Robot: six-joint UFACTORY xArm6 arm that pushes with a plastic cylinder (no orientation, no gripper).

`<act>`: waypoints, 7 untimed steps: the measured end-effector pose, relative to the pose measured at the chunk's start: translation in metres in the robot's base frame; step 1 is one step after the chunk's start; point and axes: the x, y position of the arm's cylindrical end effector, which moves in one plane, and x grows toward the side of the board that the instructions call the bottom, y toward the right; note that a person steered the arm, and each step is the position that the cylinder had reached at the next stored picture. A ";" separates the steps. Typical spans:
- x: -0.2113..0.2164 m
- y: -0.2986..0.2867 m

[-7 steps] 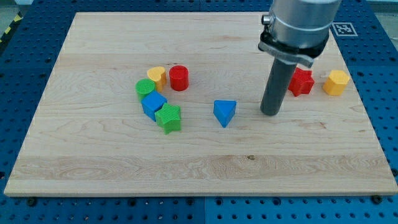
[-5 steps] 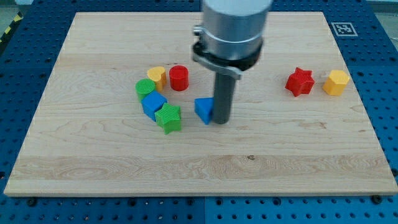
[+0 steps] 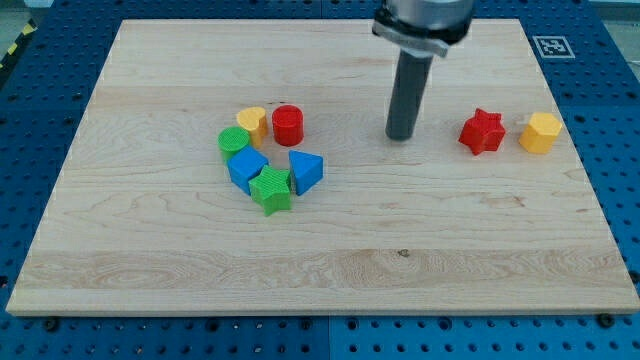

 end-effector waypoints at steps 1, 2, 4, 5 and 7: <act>-0.047 0.021; -0.058 0.104; -0.050 0.252; -0.045 0.255; 0.035 0.242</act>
